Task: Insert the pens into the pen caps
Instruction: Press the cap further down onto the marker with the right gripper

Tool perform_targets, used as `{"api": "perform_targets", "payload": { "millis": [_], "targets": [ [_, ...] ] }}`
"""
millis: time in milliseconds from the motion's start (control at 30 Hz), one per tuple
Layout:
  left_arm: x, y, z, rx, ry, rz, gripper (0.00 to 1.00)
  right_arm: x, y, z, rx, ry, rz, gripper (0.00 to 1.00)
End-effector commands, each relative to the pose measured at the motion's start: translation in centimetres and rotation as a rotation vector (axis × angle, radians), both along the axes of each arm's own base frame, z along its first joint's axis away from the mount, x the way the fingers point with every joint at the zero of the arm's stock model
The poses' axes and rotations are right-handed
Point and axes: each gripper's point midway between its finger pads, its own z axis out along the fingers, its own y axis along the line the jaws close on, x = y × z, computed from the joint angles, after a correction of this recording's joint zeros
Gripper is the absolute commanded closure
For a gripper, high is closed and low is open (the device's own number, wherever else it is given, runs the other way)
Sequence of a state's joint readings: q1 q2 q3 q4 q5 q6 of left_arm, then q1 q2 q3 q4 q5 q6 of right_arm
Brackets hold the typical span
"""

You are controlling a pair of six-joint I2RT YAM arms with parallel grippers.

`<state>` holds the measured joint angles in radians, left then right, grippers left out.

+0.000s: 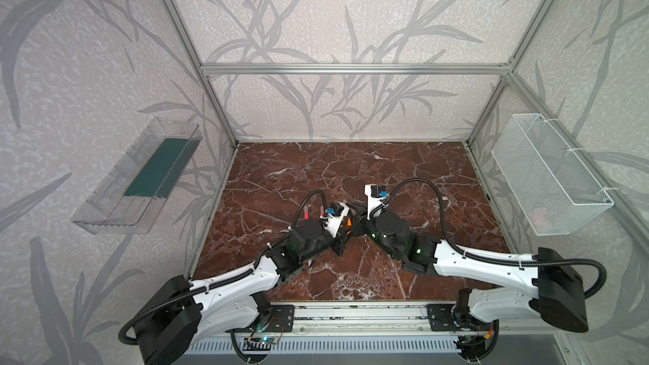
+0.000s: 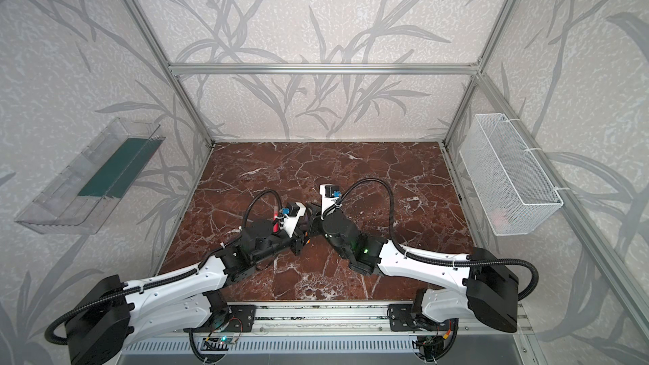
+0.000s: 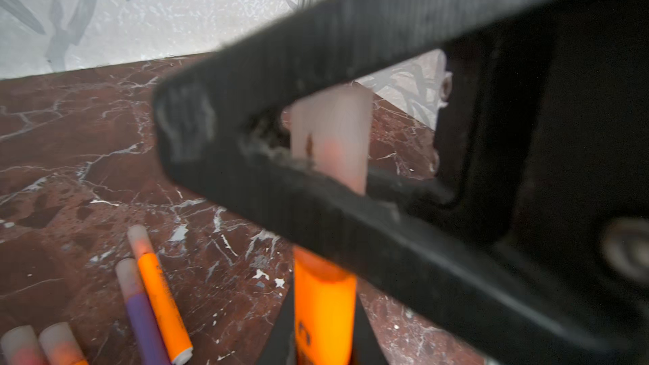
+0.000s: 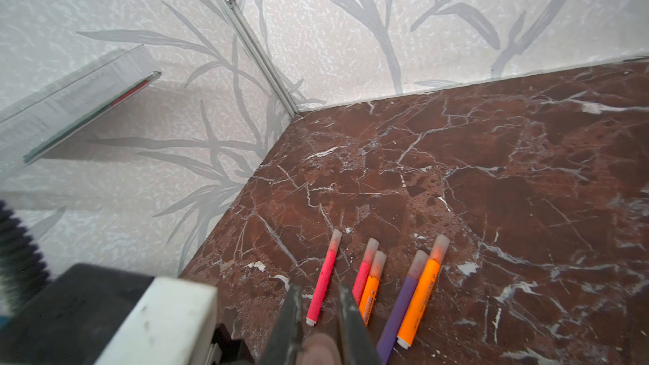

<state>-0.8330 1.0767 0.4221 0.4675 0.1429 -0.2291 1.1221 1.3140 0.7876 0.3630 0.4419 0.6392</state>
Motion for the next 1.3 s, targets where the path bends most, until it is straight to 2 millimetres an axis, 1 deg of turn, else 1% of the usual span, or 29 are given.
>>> {"api": "perform_targets", "payload": {
  "millis": [0, 67, 100, 133, 200, 233, 333, 433, 533, 600, 667, 733, 833, 900, 967, 1067, 1133, 1200, 1233, 1267],
  "targets": [
    [6.1, 4.3, 8.8, -0.191, -0.207, 0.375, 1.00, -6.7, 3.0, -6.0, -0.100, 0.154, 0.257, 1.00],
    [5.9, 3.9, 8.7, -0.196, -0.193, 0.345, 1.00, -7.3, 3.4, -5.0, -0.010, 0.074, 0.313, 1.00],
    [5.9, 3.9, 8.6, -0.198, -0.182, 0.335, 1.00, -7.2, 3.3, -4.4, 0.024, 0.034, 0.315, 1.00],
    [5.9, 3.9, 8.6, -0.200, -0.171, 0.333, 1.00, -6.9, 2.9, -4.3, 0.021, 0.022, 0.310, 1.00],
    [5.8, 4.3, 8.6, -0.206, -0.164, 0.341, 1.00, -6.2, 1.6, -4.9, -0.033, 0.066, 0.242, 1.00],
    [5.7, 4.4, 8.7, -0.215, -0.168, 0.341, 1.00, -6.2, 1.3, -4.9, -0.044, 0.089, 0.230, 1.00],
    [5.5, 4.4, 8.9, -0.221, -0.165, 0.336, 1.00, -7.0, 1.6, -4.5, -0.034, 0.089, 0.282, 1.00],
    [5.8, 4.8, 9.0, -0.233, -0.157, 0.365, 1.00, -6.7, 0.9, -5.3, -0.064, 0.118, 0.230, 1.00],
    [6.7, 6.2, 9.0, -0.236, -0.168, 0.465, 1.00, -6.5, 0.0, -6.6, -0.121, 0.163, 0.146, 1.00],
    [7.7, 7.2, 9.1, -0.222, -0.178, 0.551, 1.00, -6.6, 0.3, -7.6, -0.132, 0.204, 0.135, 1.00],
    [8.3, 7.4, 9.3, -0.207, -0.189, 0.585, 1.00, -6.8, 0.9, -8.3, -0.128, 0.240, 0.140, 1.00],
    [8.8, 7.6, 9.6, -0.208, -0.206, 0.616, 1.00, -7.2, 1.7, -8.6, -0.124, 0.252, 0.159, 1.00],
    [9.4, 7.9, 9.7, -0.220, -0.207, 0.648, 1.00, -7.7, 2.7, -8.3, -0.121, 0.237, 0.181, 1.00],
    [9.6, 7.4, 9.7, -0.263, -0.145, 0.565, 1.00, -8.4, 3.5, -7.6, -0.068, 0.191, 0.255, 1.00],
    [9.9, 7.6, 9.7, -0.343, -0.074, 0.488, 1.00, -9.0, 3.9, -6.6, 0.001, 0.127, 0.310, 1.00],
    [9.9, 7.8, 10.0, -0.403, -0.021, 0.395, 1.00, -9.7, 3.7, -5.9, 0.030, 0.053, 0.371, 1.00],
    [9.6, 7.8, 10.2, -0.445, 0.001, 0.337, 1.00, -10.8, 3.6, -5.2, 0.040, -0.009, 0.443, 1.00],
    [9.5, 8.1, 10.4, -0.472, 0.010, 0.310, 1.00, -11.4, 3.2, -5.2, 0.046, -0.039, 0.477, 1.00],
    [9.4, 8.3, 10.5, -0.479, 0.007, 0.308, 1.00, -11.5, 3.0, -4.8, 0.069, -0.054, 0.478, 1.00],
    [9.3, 8.5, 10.4, -0.470, 0.007, 0.315, 1.00, -11.5, 2.7, -5.1, 0.071, -0.042, 0.470, 1.00]
  ]
}}
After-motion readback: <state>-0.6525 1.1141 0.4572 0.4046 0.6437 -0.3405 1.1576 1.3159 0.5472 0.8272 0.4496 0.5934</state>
